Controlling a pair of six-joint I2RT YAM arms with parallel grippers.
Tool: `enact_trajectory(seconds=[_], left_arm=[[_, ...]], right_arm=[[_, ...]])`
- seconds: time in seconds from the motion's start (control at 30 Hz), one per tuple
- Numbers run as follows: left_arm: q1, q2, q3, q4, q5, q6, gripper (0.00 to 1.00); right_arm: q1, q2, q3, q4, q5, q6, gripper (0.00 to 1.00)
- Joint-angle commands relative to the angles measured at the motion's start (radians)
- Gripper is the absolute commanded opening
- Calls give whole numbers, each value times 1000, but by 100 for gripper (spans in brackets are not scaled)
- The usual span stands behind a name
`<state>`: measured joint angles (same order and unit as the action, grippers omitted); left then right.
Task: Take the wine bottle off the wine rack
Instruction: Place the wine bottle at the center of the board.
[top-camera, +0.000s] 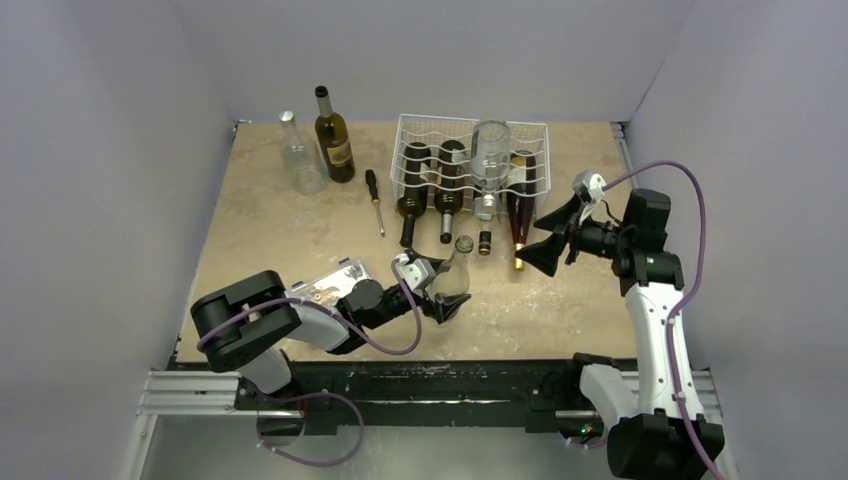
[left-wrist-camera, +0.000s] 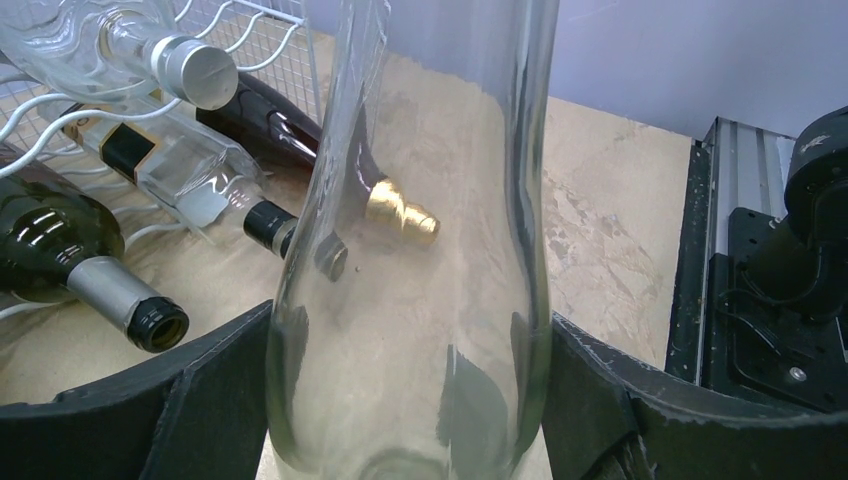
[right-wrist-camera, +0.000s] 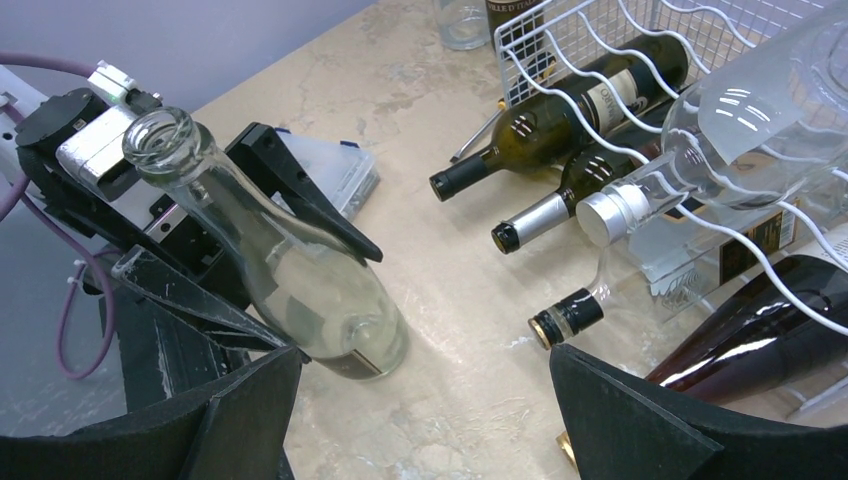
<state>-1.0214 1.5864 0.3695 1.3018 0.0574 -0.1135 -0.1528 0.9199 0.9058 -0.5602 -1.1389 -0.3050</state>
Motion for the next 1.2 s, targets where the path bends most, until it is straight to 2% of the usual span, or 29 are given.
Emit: enact_trajectory(seconds=[0.0,0.17,0.37,0.5,0.77,0.93,1.17], left_arm=[[0,-40,-21,122,9,-27,12],[0,-44,-36,122,3,-28,22],[-3,-70,-61,121,-19,-28,45],[-6,-81,-78,120,-21,-35,53],[-9,-148,-137,116,-54,-66,78],[-10,-250,-149,-24,-54,-74,88],[-9,-362,-144,-229,-54,-65,94]], right_arm=[[-5,-9,-11,23,6,10,99],[-5,-7,-12,23,8,10,99],[-5,-6,-11,22,8,9,99],[-5,-6,-10,21,9,8,99],[-5,-6,-8,8,9,-8,99],[-5,-5,-4,-7,7,-26,99],[-5,-7,-4,-10,11,-33,99]])
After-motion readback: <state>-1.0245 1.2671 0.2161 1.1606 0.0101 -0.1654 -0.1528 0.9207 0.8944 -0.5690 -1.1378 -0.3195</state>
